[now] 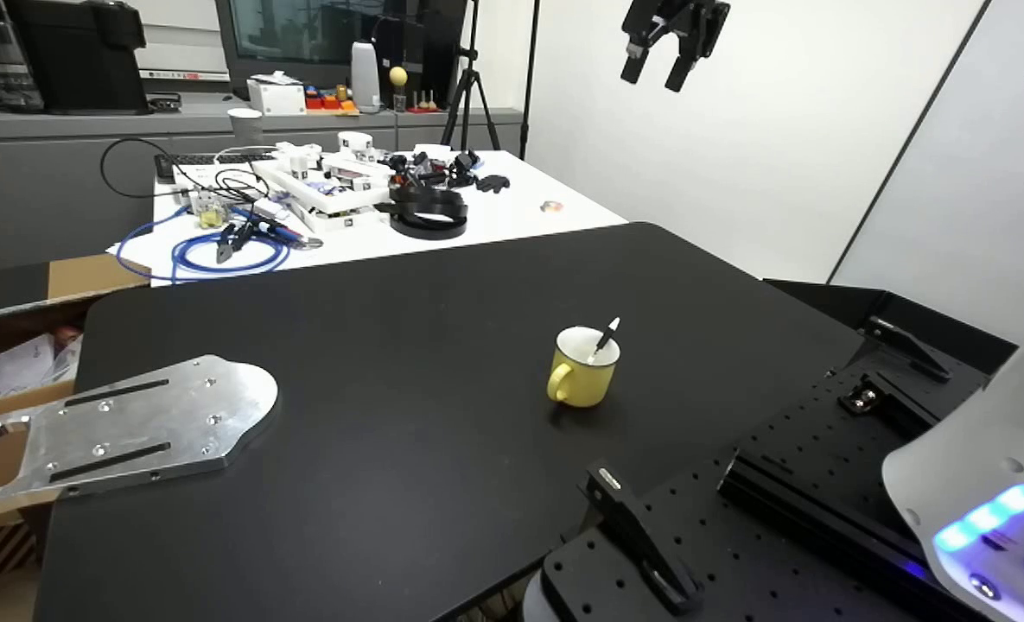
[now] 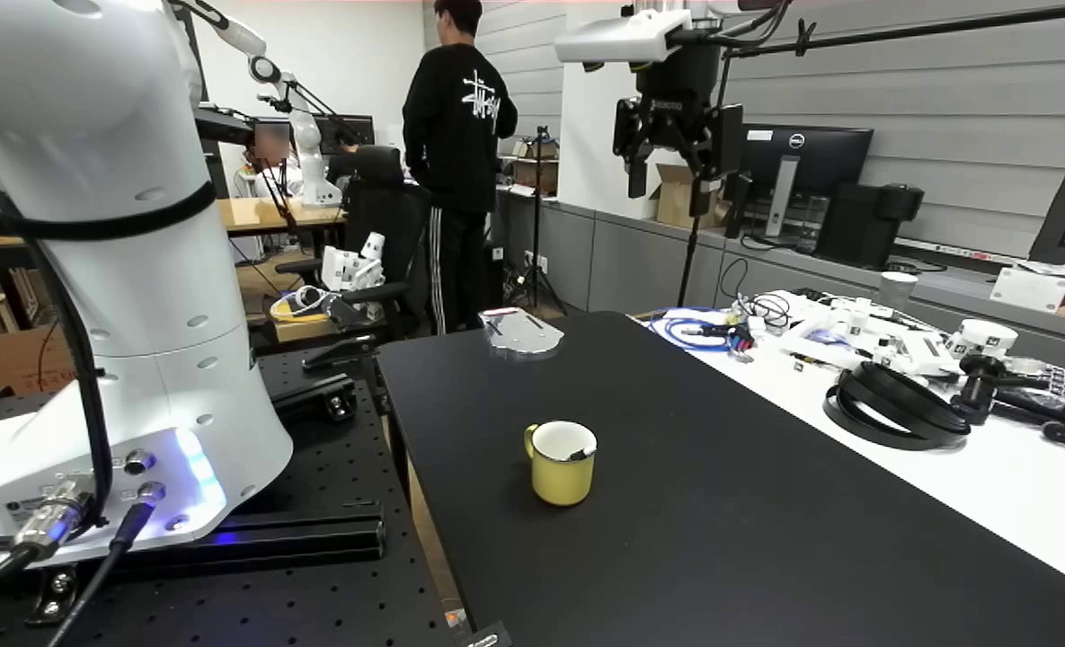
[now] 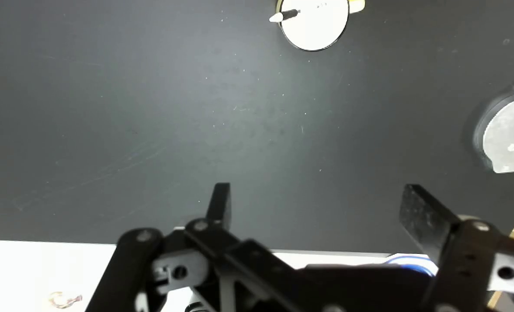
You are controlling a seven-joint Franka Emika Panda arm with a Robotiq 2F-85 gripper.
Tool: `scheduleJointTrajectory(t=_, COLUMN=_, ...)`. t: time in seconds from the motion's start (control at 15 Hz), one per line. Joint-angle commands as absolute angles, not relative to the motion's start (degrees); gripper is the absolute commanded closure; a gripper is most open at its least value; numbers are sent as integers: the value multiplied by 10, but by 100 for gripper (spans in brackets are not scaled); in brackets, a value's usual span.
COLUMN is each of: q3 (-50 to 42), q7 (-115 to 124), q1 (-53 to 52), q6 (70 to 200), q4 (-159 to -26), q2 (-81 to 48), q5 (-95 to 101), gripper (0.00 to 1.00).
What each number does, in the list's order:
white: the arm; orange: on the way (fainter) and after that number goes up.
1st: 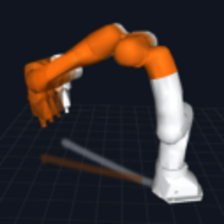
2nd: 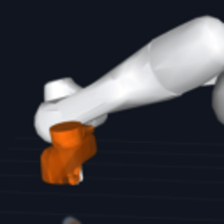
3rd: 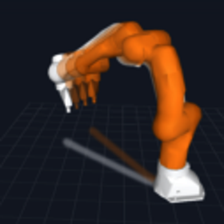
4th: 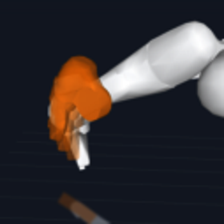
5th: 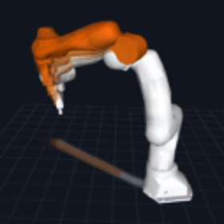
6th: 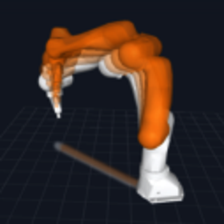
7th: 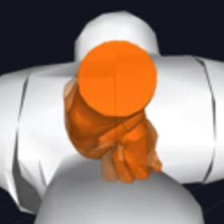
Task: Remove the marker from the cup.
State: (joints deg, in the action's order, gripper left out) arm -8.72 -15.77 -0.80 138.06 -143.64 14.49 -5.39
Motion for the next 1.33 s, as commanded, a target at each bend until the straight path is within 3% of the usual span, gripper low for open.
scheduleJointTrajectory(t=0.0, q3=-79, q7=-159, q1=0, q6=1379, q4=-1436, q2=145, q5=-56, gripper=0)
scheduleJointTrajectory(t=0.53, q3=-83, q7=-148, q1=-1, q6=1390, q4=-1429, q2=131, q5=-78, gripper=0)
scheduleJointTrajectory(t=1.27, q3=-89, q7=-132, q1=42, q6=1333, q4=-1375, q2=-46, q5=-208, gripper=0)
